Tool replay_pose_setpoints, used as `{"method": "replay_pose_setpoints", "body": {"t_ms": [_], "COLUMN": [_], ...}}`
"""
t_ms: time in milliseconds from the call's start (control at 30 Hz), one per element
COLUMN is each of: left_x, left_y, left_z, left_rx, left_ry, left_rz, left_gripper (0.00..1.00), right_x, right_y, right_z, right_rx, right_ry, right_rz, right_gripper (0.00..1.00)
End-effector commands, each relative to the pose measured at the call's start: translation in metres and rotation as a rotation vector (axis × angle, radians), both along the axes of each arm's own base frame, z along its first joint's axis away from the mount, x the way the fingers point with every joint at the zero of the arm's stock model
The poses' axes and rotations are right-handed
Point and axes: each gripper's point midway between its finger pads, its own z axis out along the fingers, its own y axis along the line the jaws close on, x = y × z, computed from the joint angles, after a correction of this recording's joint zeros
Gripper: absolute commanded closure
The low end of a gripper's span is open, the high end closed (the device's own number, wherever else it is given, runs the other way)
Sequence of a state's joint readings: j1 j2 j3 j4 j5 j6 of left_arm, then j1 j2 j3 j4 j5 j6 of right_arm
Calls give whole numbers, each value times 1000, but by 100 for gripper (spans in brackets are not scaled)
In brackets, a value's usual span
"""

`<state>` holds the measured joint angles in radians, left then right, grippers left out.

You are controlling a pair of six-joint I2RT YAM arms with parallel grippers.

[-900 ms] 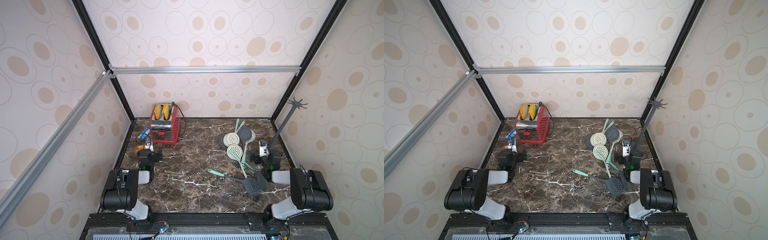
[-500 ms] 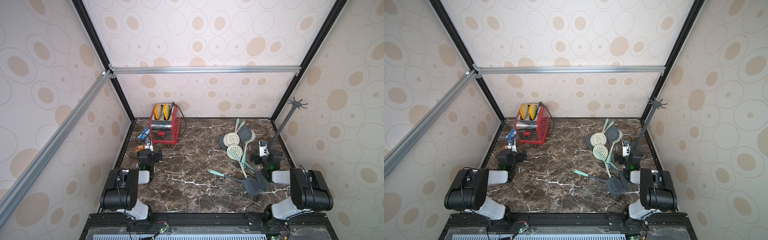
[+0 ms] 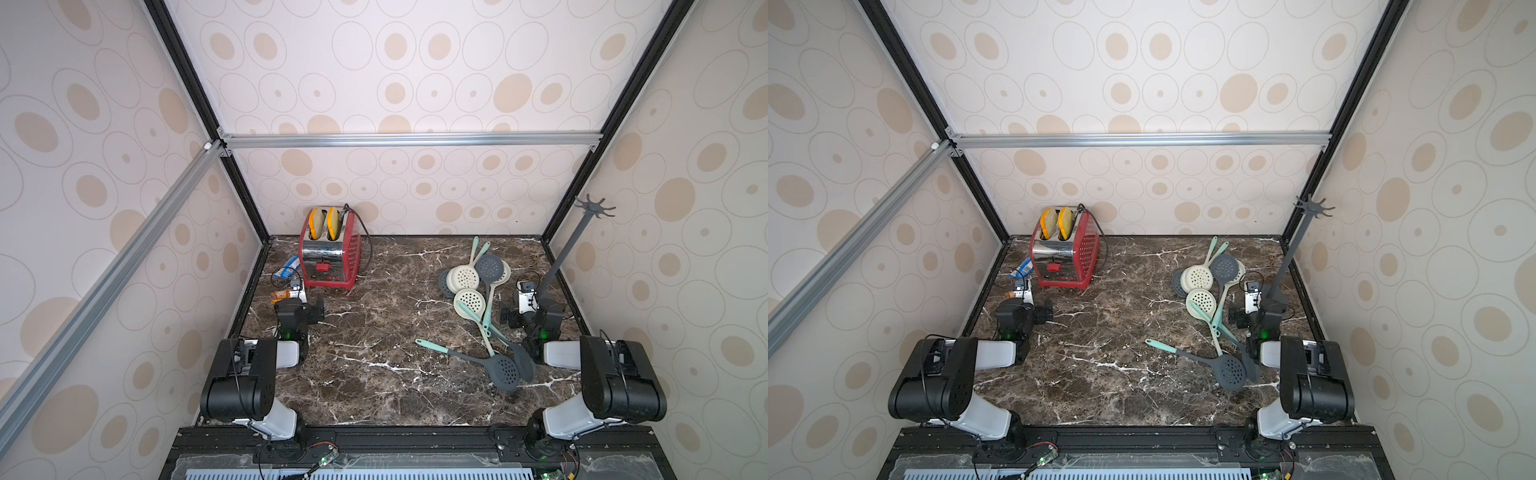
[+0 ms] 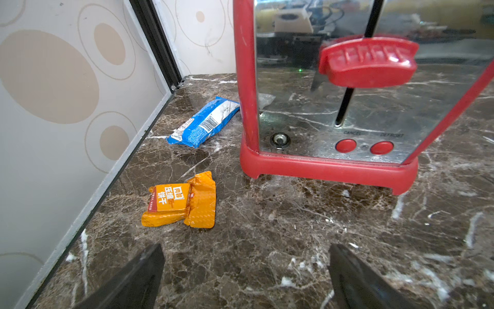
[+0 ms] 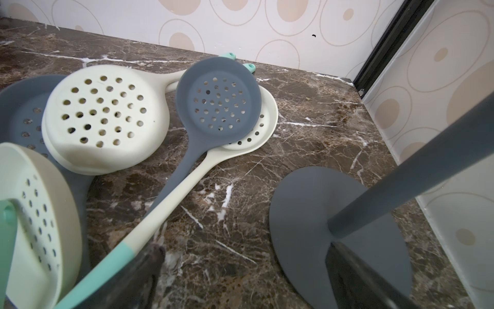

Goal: Hang the skimmer on the kitchen utensil rack
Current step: Move the skimmer to the center of the board.

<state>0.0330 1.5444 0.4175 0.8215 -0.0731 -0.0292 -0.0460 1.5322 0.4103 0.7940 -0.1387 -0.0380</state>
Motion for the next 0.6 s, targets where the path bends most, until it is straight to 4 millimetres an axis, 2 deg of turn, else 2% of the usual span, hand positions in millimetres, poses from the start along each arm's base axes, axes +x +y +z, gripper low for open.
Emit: {"method": "replay_pose_setpoints", "body": {"t_ms": [0, 67, 133, 300, 467, 567], "left_x": [5, 3, -5, -27, -55, -76], "left_y": [2, 2, 12, 4, 6, 11], "left_z": [7, 9, 23, 61, 96, 119], "left_rx": [-8, 1, 58, 74, -15, -123], "left_ry": [-18, -26, -62, -53, -87, -106], "left_rz": [3, 6, 118, 141, 188, 254], "left_gripper": [1, 1, 1, 1, 1, 1], "right_x": [1, -1, -1, -10, -16, -24], "right_y": [-1, 0, 6, 22, 5, -11], "right_z": [1, 2, 8, 41, 73, 76], "right_rx": [10, 12, 17, 36, 218, 331], "right_ry": [-9, -15, -38, 9, 22, 124], "right_rz": [6, 10, 48, 144, -59, -232], "right_gripper": [0, 0, 0, 0, 0, 0]}}
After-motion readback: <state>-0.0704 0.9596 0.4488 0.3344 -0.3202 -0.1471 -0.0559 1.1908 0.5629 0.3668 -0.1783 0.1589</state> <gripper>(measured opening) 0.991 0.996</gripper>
